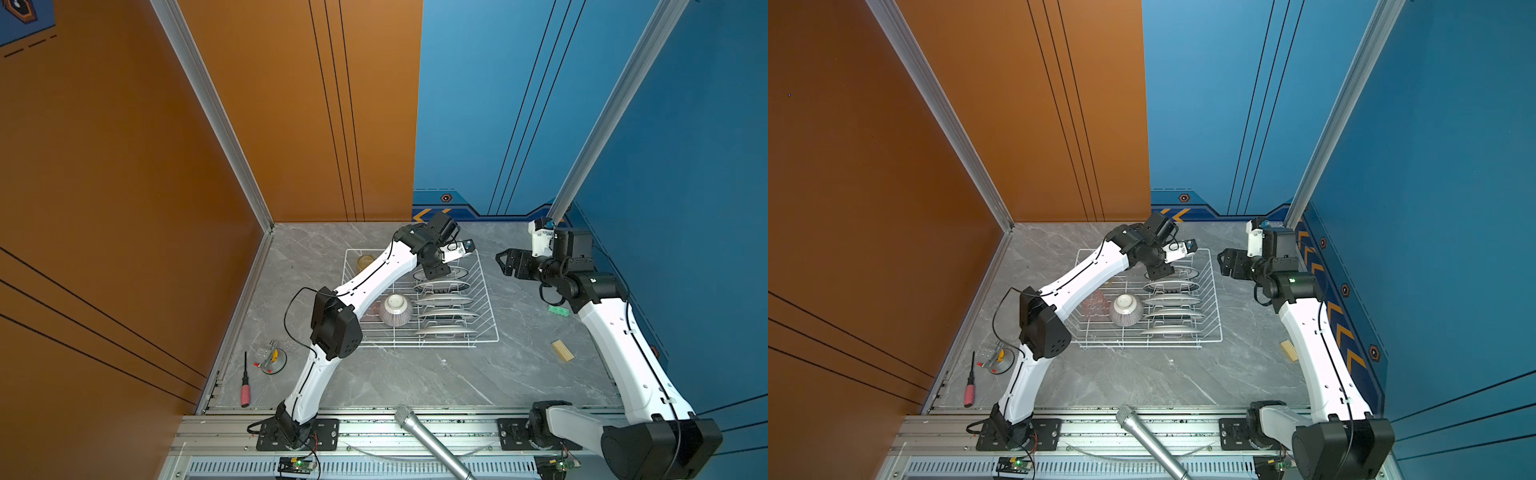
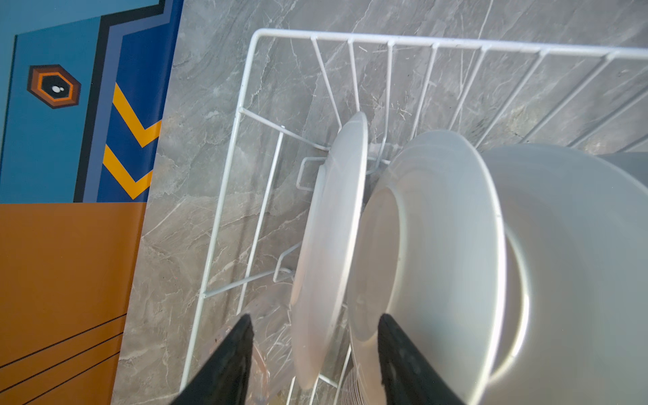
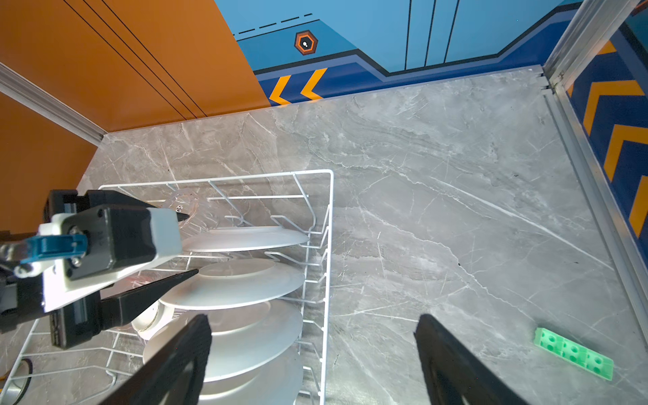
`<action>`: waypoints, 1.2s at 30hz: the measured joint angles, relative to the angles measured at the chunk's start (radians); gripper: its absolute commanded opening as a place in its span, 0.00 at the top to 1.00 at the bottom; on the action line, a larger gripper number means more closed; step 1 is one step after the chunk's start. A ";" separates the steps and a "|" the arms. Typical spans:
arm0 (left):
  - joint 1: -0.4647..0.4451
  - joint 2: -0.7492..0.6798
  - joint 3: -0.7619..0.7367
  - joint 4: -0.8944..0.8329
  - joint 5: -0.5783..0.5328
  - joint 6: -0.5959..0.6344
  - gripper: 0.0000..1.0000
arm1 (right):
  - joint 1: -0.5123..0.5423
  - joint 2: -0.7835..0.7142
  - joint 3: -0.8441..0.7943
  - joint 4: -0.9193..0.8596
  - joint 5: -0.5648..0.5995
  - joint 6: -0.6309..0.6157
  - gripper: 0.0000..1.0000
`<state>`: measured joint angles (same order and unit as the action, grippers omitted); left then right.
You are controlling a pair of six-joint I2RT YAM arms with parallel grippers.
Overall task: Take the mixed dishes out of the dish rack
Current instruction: 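Lower the left gripper onto the rim of the farthest white plate and close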
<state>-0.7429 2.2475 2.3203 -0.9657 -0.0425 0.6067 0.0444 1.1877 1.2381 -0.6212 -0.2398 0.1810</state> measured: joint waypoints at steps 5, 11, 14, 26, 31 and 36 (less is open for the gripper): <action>0.011 0.033 0.020 -0.001 0.002 0.000 0.43 | -0.002 -0.002 -0.011 0.000 0.000 0.000 0.10; 0.018 0.054 0.032 -0.001 0.011 0.002 0.50 | -0.012 -0.005 -0.017 0.000 0.000 0.000 0.10; 0.018 0.059 0.032 -0.001 0.018 0.000 0.59 | -0.012 -0.005 -0.020 0.000 0.000 0.000 0.10; 0.018 0.073 0.048 -0.003 0.021 0.003 0.78 | -0.012 -0.006 -0.027 0.000 0.000 0.000 0.10; 0.016 0.079 0.061 0.005 -0.010 0.016 0.88 | -0.012 -0.006 -0.031 0.001 -0.001 0.000 0.10; 0.017 0.090 0.074 0.034 -0.071 0.060 0.95 | -0.013 -0.006 -0.041 0.002 -0.006 0.001 0.10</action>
<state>-0.7261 2.3379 2.3947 -0.9318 -0.1135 0.6662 0.0315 1.1812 1.1973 -0.6197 -0.2455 0.1818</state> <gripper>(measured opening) 0.121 0.900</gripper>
